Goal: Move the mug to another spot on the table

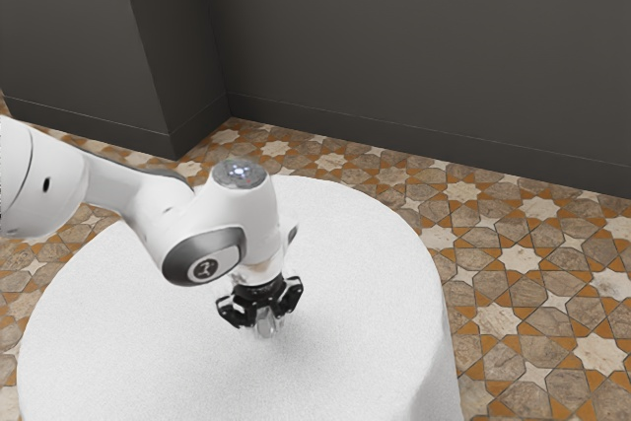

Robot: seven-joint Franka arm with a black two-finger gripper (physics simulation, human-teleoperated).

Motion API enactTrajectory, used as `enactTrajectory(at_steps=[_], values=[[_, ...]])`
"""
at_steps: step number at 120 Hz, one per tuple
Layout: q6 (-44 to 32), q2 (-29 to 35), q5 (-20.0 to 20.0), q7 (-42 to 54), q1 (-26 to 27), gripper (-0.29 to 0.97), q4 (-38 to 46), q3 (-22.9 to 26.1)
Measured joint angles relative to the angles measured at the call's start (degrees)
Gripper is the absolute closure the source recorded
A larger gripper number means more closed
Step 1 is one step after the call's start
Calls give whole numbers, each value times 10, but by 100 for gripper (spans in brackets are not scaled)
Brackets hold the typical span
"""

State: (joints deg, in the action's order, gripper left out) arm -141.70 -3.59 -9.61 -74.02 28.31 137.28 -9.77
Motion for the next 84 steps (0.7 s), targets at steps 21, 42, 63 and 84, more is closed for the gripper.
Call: enactTrajectory(at_steps=[21, 42, 63, 84], values=[[-6, -2, -2, -8, -6, 56, 0, 0], [-6, -1, -14, -8, -6, 61, 0, -3], [9, 9, -59, -8, -6, 65, -7, -11], [22, 10, -120, -9, -9, 67, -16, -24]])
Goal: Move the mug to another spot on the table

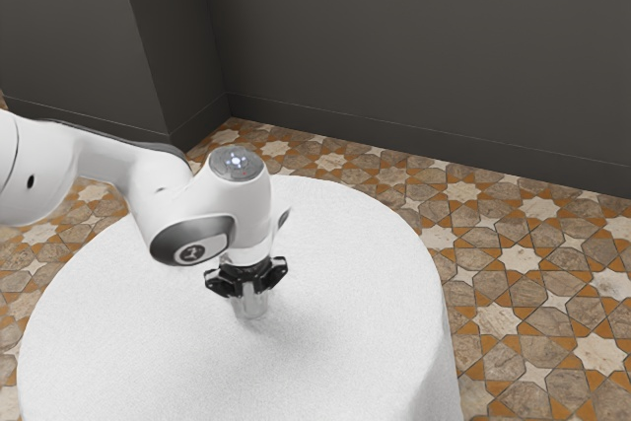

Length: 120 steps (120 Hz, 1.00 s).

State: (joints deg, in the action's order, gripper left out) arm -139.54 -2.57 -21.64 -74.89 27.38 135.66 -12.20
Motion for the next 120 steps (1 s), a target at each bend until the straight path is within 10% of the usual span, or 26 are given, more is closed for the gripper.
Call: enactTrajectory(at_steps=[88, 120], values=[[19, -77, -97, -12, -37, 75, -86, -17], [6, -77, -92, -9, -30, 24, -86, -16]])
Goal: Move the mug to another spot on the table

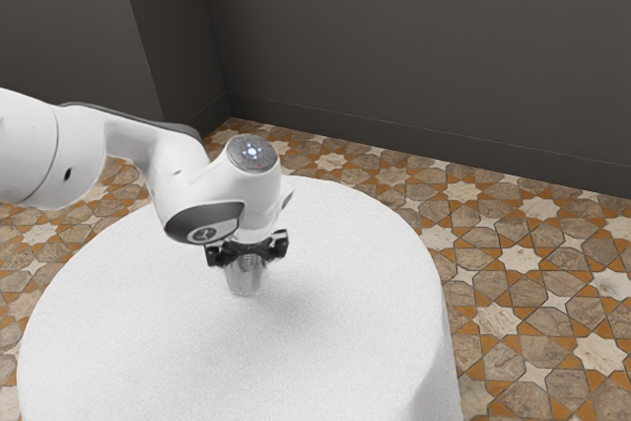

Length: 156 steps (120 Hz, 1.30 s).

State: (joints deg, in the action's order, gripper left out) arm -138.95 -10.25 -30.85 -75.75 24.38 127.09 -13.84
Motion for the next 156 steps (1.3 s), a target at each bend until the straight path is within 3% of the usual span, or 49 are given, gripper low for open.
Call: enactTrajectory(at_steps=[29, 75, 92, 126, 143, 156], values=[[13, 35, 0, 2, 13, 8, 9, -4], [47, 117, 0, 9, 15, 1, 0, -5], [74, 127, 10, 45, 14, 1, -47, -6], [168, 113, 89, 178, 2, 0, -193, -4], [200, 108, 104, 233, -4, 0, -221, 1], [241, 100, 116, 278, -1, 0, -300, -2]])
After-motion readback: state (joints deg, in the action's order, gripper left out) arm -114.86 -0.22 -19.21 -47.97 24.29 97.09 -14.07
